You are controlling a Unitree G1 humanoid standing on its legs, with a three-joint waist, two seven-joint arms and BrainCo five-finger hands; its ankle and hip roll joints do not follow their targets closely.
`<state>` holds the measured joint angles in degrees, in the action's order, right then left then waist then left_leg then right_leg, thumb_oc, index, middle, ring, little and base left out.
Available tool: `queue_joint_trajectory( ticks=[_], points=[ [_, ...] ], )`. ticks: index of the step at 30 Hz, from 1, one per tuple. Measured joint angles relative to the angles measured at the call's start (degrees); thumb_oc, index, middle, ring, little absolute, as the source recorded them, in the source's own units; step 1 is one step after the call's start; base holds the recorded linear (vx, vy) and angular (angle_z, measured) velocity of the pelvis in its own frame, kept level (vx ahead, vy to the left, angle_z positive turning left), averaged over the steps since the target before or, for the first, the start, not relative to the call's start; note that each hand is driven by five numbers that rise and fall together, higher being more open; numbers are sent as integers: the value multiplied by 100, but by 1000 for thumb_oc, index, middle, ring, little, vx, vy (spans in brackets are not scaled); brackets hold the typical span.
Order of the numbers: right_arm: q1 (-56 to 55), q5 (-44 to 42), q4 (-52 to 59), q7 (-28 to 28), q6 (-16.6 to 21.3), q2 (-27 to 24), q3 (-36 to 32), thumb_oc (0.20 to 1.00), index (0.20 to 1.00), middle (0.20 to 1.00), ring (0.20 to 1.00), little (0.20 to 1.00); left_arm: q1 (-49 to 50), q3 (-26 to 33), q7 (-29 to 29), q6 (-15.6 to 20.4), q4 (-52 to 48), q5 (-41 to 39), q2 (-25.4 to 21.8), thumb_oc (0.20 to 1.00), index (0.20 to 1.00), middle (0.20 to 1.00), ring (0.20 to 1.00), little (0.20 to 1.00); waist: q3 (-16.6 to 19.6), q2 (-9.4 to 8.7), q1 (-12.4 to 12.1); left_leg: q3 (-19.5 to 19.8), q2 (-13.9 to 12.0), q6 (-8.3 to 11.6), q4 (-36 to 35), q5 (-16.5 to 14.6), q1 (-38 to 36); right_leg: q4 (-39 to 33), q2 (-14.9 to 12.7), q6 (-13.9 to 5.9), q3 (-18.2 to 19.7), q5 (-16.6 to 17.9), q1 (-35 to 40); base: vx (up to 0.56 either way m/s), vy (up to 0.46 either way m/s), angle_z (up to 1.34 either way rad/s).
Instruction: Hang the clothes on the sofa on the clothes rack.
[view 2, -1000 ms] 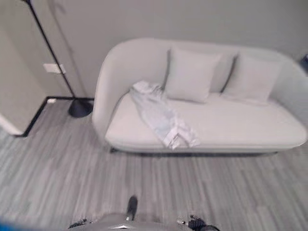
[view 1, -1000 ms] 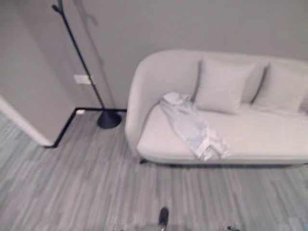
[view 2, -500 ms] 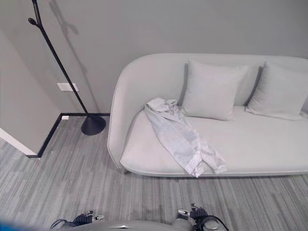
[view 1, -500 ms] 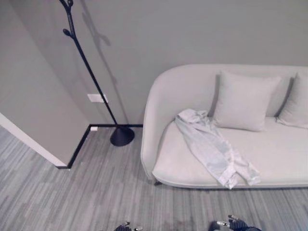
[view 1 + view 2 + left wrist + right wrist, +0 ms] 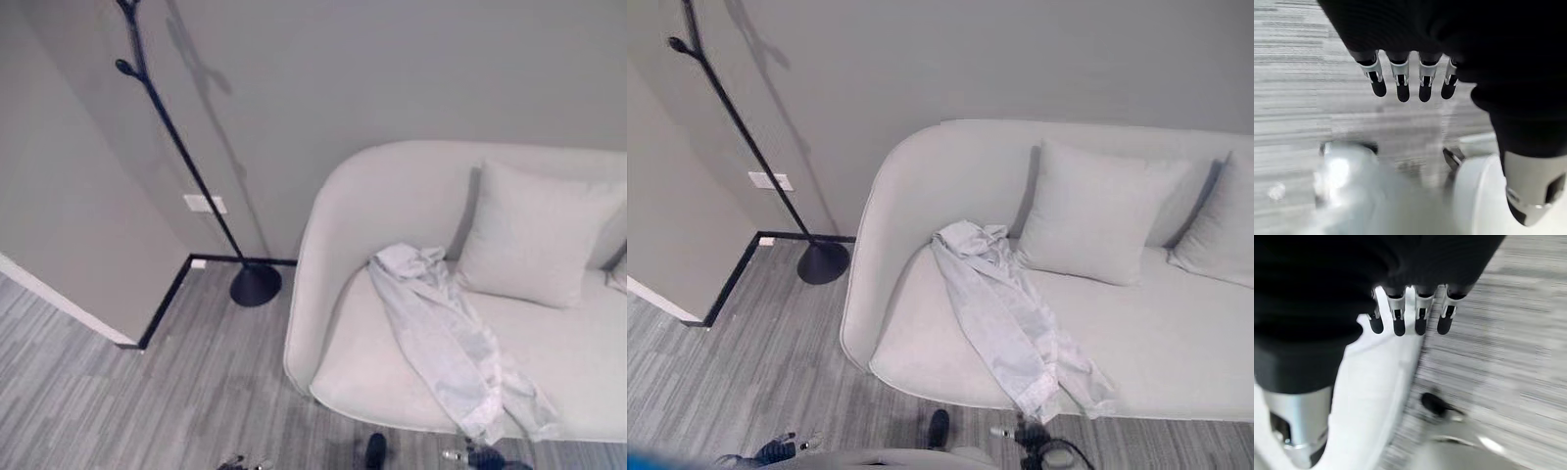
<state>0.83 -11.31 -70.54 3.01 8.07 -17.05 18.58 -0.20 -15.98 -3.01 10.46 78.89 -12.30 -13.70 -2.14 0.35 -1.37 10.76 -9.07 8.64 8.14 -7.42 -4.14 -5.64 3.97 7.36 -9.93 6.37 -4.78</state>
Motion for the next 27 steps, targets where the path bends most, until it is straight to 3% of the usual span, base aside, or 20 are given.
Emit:
queue_joint_trajectory(
  ticks=[2, 4, 9, 12, 14, 15, 16, 17, 18, 19, 21, 22, 24, 26, 27],
  points=[
    [-66, 0, -5, 3, 5, 10, -2, 1000, 1000, 1000, 1000, 1000, -61, -40, -10, 30, -76, -1, 147, 1000, 1000, 1000, 1000, 1000, 44, 35, 126, -24, -34, 40, -142, 28, -158, -27, -21, -196, -72, -71, 122, 96, -115, 18],
    [-106, -1, -16, 3, 8, 5, -27, 1000, 1000, 1000, 1000, 1000, -160, -50, -9, 28, -125, -1, 188, 1000, 1000, 1000, 1000, 1000, 61, 32, 139, -56, -98, 45, -265, 38, -252, -25, 4, -264, -67, -95, 150, 115, -127, 3],
    [-246, 0, -19, 3, 9, -1, -26, 1000, 1000, 1000, 1000, 1000, -136, -35, -11, 23, -147, 0, 226, 1000, 1000, 1000, 1000, 1000, 186, 101, 137, -51, -156, 51, -289, 39, -349, -27, 49, -315, -58, -188, 237, 98, -86, -1],
    [-265, 1, -14, 2, 10, -8, -21, 1000, 1000, 1000, 1000, 1000, 41, 3, -16, 14, -144, 1, 231, 1000, 1000, 1000, 1000, 1000, 337, 282, 109, -48, -194, 101, -144, 83, -392, -27, 120, -299, -40, -272, 347, 42, -89, -1],
    [-279, 0, -6, 3, 14, 15, -5, 1000, 1000, 1000, 1000, 1000, 55, 6, -15, 9, -50, -1, 223, 1000, 1000, 1000, 1000, 1000, 299, 121, 46, -39, -25, 106, 778, 91, 10, -32, 48, -239, -36, -345, 418, -36, -97, 5],
    [-272, 0, -1, -3, 20, 3, -1, 1000, 1000, 1000, 1000, 1000, 17, -7, -16, 2, -54, -1, 228, 1000, 1000, 1000, 1000, 1000, 262, 30, 16, -60, 108, 171, 1625, 181, 479, -33, -1, -224, -32, -354, 404, -10, -37, -3],
    [-259, 0, -7, -4, 17, 7, 64, 1000, 1000, 1000, 1000, 1000, -22, 6, -45, 11, -62, -3, 151, 1000, 1000, 1000, 1000, 1000, 192, -93, -66, -79, 177, 42, 2356, 410, 951, -32, -52, -193, 12, -357, 408, 6, 15, -4],
    [-237, 0, -17, -7, 16, 8, 141, 1000, 1000, 1000, 1000, 1000, -15, 0, -46, -1, -43, -3, 83, 1000, 1000, 1000, 1000, 1000, 143, -172, -46, -174, 156, -34, 2574, 426, 1185, -34, -57, -181, 11, -362, 405, 53, 90, -7],
    [-204, 0, -33, -14, 14, 6, 216, 1000, 1000, 1000, 1000, 1000, -12, -4, -48, -12, -45, -3, 56, 1000, 1000, 1000, 1000, 1000, 77, -244, -39, -309, 117, -37, 2431, 427, 1273, -34, -73, -184, 11, -362, 394, 52, 83, -2],
    [-181, 1, -40, -14, 11, 16, 213, 1000, 1000, 1000, 1000, 1000, -13, -5, -68, -12, -53, -4, 16, 1000, 1000, 1000, 1000, 1000, 20, -325, -68, -457, 188, 27, 1849, 373, 1276, -34, -105, -214, 29, -363, 381, 41, 112, 3],
    [-108, 1, -63, -23, 12, -10, 200, 1000, 1000, 1000, 1000, 1000, -59, -95, -71, -12, -40, -1, -78, 1000, 1000, 1000, 1000, 1000, -90, -461, -51, -559, 550, -35, -9, 445, 1050, -31, -280, -255, 32, -345, 317, 21, 134, 2],
    [-25, 5, -176, -22, 19, -43, 212, 1000, 1000, 1000, 1000, 1000, -66, -154, -67, -27, -39, 0, -72, 1000, 1000, 1000, 1000, 1000, -152, -451, 0, -646, 684, -183, -572, 553, 1011, -38, -274, -322, 0, -320, 284, 30, 177, -3],
    [-1, 5, -301, -37, -8, -42, 173, 1000, 1000, 1000, 1000, 1000, -69, -188, -71, -59, -60, 1, -36, 1000, 1000, 1000, 1000, 1000, -205, -381, -9, -741, 901, -396, -988, 696, 896, -37, -202, -364, 31, -380, 307, 48, 182, -15],
    [-27, 5, -316, -39, 19, 1, 142, 1000, 1000, 1000, 1000, 1000, -59, -239, -73, -59, -59, 2, 13, 1000, 1000, 1000, 1000, 1000, -142, -247, -14, -836, 1031, -545, -815, 758, 864, -7, -130, -785, -36, -642, 357, 69, 138, -26],
    [-26, 7, -349, -33, 20, -46, 141, 1000, 1000, 1000, 1000, 1000, -17, -228, -73, -48, -63, 12, 164, 1000, 1000, 1000, 1000, 1000, -123, 79, -34, -754, 764, -627, -910, 717, 722, 490, 72, -768, -93, -839, 230, 27, 92, -20]
  ],
)
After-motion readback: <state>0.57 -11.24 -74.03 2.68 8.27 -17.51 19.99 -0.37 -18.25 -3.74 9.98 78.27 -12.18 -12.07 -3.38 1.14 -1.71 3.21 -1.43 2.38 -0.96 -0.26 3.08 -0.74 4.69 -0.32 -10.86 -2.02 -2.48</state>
